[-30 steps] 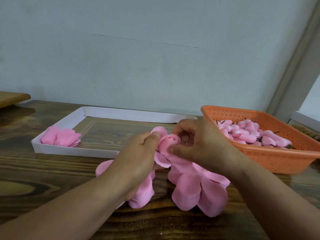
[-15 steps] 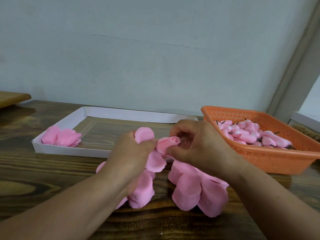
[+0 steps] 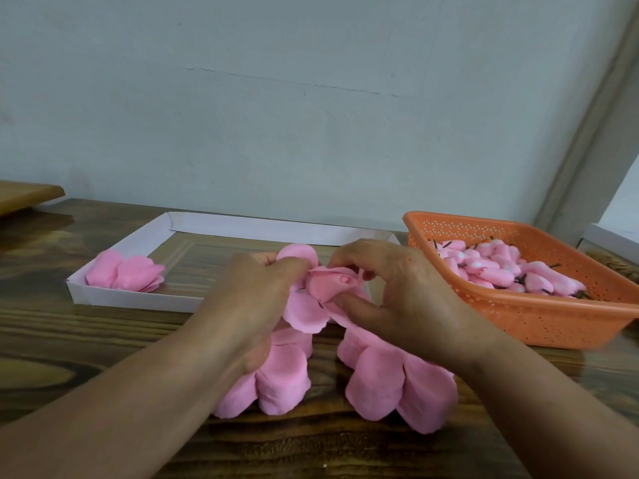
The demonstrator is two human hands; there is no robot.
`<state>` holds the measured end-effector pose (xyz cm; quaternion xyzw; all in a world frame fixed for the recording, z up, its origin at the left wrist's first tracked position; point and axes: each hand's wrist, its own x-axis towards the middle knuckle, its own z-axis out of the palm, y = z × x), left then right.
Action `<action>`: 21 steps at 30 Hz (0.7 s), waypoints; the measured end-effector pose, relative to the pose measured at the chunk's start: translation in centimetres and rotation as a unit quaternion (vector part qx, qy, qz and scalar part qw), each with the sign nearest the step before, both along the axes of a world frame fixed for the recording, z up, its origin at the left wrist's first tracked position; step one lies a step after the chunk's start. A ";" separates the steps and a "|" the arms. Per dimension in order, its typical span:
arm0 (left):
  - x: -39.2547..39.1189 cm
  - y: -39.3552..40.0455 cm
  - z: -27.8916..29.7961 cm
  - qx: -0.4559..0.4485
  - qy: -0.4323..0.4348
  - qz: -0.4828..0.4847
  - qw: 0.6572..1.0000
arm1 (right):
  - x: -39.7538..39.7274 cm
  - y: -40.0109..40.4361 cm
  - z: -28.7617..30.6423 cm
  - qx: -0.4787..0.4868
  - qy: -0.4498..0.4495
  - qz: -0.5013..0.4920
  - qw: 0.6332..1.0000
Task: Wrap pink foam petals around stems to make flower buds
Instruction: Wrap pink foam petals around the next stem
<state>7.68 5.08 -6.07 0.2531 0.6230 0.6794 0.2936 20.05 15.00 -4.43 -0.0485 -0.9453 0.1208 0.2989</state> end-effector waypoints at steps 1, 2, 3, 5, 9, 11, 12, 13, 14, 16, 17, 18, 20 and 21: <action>0.1 0.0 0.0 0.002 0.001 -0.003 1.000 | 0.0 0.0 0.0 -0.004 0.000 0.003 1.000; 0.1 -0.1 0.1 0.004 0.002 -0.005 1.000 | 0.0 0.0 0.0 -0.008 0.001 0.006 1.000; 0.2 -0.1 0.1 0.006 0.001 -0.007 1.000 | 0.0 0.0 0.1 -0.010 0.002 0.010 1.000; 0.3 -0.2 0.2 0.014 0.000 -0.012 1.000 | 0.1 0.0 0.2 -0.012 0.008 0.018 1.000; 0.6 -0.4 0.3 0.028 -0.003 -0.022 0.999 | 0.1 -0.2 0.3 -0.040 0.019 0.018 0.999; 0.7 -0.4 0.4 0.030 -0.009 -0.029 0.999 | 0.2 -0.3 0.3 -0.071 0.034 0.011 0.997; 0.7 -0.4 0.4 0.031 -0.013 -0.032 0.999 | 0.2 -0.3 0.4 -0.094 0.044 0.008 0.995; 0.6 -0.4 0.4 0.031 -0.013 -0.033 0.999 | 0.2 -0.3 0.4 -0.123 0.052 0.004 0.991; 0.6 -0.4 0.4 0.031 -0.009 -0.031 0.999 | 0.2 -0.4 0.4 -0.156 0.060 0.002 0.986; 0.4 -0.4 0.3 0.034 0.005 -0.027 0.999 | 0.0 -0.4 0.3 -0.216 0.082 0.006 0.973; 0.4 -0.4 0.2 0.037 0.008 -0.027 0.999 | -0.1 -0.5 0.2 -0.234 0.092 0.009 0.968; 0.3 -0.4 0.2 0.040 0.011 -0.028 0.999 | -0.1 -0.5 0.1 -0.246 0.098 0.011 0.964; 0.4 -0.4 0.2 0.044 0.010 -0.030 0.999 | -0.2 -0.8 0.1 -0.255 0.100 0.014 0.962; 0.4 -0.5 0.2 0.044 0.011 -0.029 0.999 | -0.2 -0.9 0.1 -0.247 0.096 0.011 0.964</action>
